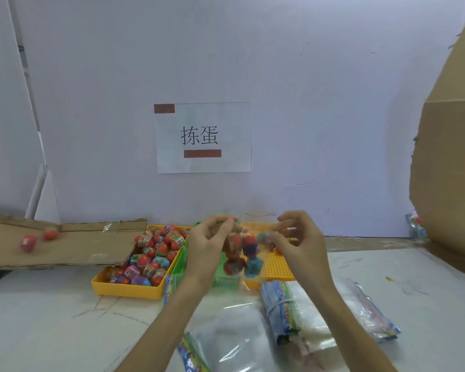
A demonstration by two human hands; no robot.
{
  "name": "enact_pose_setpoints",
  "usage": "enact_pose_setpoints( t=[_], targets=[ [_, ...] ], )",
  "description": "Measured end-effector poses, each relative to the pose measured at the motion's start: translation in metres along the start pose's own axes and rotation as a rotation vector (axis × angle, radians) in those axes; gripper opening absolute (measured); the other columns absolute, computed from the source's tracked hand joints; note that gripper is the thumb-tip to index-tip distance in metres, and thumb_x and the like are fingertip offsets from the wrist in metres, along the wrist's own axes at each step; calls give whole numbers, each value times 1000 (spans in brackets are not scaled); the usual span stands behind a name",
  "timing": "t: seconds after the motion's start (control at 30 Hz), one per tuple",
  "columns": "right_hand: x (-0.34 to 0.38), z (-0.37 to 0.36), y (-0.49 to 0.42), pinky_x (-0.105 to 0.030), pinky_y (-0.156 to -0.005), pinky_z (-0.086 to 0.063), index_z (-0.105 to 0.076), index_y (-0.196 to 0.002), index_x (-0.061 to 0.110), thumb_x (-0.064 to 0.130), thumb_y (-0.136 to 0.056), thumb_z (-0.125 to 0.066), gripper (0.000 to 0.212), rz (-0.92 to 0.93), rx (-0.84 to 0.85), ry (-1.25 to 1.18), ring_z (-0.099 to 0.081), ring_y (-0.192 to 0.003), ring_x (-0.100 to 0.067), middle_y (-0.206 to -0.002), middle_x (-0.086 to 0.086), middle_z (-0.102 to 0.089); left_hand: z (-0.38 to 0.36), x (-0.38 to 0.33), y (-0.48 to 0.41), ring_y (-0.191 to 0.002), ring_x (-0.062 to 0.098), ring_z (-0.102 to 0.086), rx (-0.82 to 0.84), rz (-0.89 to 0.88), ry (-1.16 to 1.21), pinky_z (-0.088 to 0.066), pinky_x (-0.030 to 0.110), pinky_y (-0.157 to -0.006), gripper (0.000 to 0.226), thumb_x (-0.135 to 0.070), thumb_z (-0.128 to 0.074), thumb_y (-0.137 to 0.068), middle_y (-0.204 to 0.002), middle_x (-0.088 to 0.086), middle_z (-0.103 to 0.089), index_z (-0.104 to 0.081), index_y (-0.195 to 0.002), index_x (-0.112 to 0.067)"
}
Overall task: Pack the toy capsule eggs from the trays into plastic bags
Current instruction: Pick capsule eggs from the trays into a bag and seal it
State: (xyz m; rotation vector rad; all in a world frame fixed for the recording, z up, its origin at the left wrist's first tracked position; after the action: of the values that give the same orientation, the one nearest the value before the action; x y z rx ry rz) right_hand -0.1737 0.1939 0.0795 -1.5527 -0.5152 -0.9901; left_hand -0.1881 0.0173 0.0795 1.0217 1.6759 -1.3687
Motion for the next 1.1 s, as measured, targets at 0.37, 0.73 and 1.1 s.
enact_pose_setpoints(
  t=[0.37, 0.73, 1.1],
  targets=[
    [-23, -27, 22, -23, -75, -51, -71, -99, 21, 0, -88, -67, 24, 507, 56, 310, -62, -87, -8, -98, 13, -65, -14, 39, 11, -77, 21, -74, 27, -130, -84, -58, 23, -67, 18, -9, -64, -99, -80, 4, -77, -76, -91, -20],
    [-26, -23, 24, -20, -65, -53, -68, -112, 31, 24, -96, -61, 19, 454, 35, 280, -64, -80, -9, -106, 22, -58, -17, 37, 22, -84, 15, -76, 149, -254, -185, -60, 26, -71, 34, -7, -58, -102, -89, -6, -78, -74, -102, -37],
    [-22, -18, 24, -30, -56, -53, -68, -103, 38, 19, -89, -71, 24, 439, -16, 238, -64, -70, -12, -95, 16, -63, -20, 41, 27, -58, 27, -66, 187, -415, -358, -53, 49, -53, 29, -27, -52, -100, -77, -7, -73, -63, -111, -52]
  ],
)
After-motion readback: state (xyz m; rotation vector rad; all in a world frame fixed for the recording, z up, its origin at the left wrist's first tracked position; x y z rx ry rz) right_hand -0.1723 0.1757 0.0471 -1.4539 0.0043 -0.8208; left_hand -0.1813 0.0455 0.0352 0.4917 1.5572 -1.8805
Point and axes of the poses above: each hand's wrist, its own y-axis away from the middle knuckle, its own z-axis out of the back of the hand, x = y × z, the point moved 2 cm from there along -y, towards the middle knuckle
